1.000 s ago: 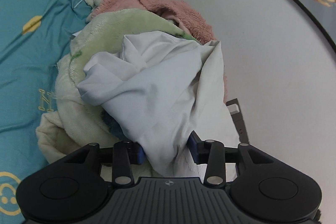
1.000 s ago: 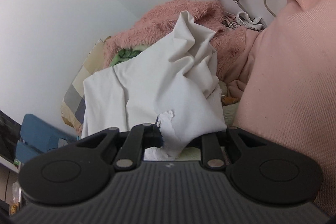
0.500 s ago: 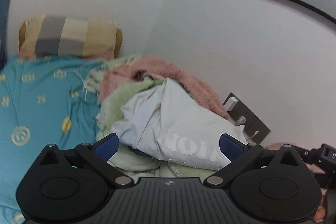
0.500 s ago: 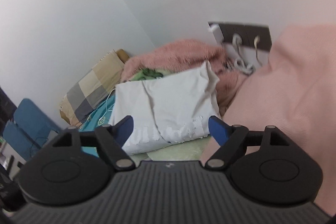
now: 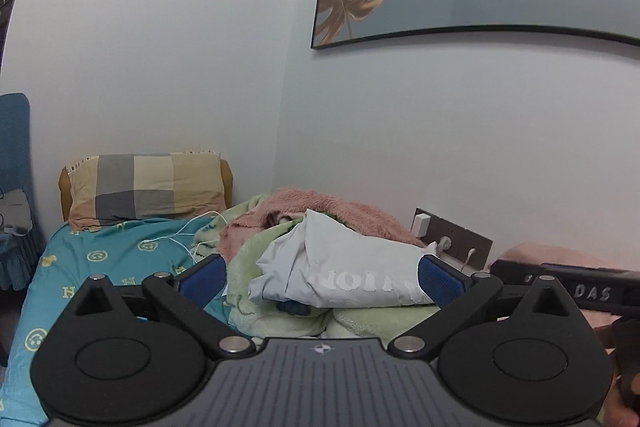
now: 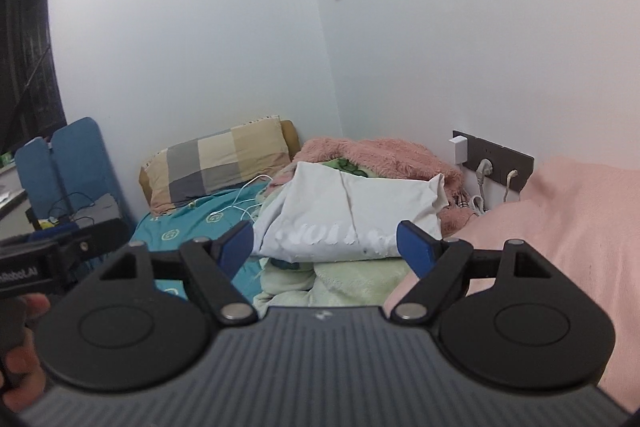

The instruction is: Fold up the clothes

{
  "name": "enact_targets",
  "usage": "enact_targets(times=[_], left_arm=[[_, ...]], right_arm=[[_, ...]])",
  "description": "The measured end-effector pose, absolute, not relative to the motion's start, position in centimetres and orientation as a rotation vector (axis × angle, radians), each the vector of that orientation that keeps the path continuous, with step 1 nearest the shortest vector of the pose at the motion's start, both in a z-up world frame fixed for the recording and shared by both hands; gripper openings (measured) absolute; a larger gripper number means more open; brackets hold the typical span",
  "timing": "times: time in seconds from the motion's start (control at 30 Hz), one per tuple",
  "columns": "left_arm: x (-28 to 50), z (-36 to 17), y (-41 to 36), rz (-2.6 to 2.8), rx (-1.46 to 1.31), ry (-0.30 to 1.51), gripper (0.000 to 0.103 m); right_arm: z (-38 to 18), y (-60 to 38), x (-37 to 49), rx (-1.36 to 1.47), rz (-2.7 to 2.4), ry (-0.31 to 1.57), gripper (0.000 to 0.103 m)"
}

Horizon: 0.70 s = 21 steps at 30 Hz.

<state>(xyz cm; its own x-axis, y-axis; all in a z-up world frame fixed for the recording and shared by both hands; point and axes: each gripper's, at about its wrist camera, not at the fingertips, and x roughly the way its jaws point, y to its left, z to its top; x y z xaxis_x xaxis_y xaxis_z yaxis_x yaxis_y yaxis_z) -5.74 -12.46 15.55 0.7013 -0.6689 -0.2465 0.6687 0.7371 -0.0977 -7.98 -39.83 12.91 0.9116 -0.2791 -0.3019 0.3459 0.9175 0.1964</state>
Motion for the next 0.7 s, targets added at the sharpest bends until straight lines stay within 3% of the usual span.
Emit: enact_targets(times=[0.7], left_arm=[[-9.1,12.4,-8.8,-0.690,0.039,0.238,0.103]], right_arm=[[9.7,-33.6,-10.1,0.107,-0.355,0.224,0.080]])
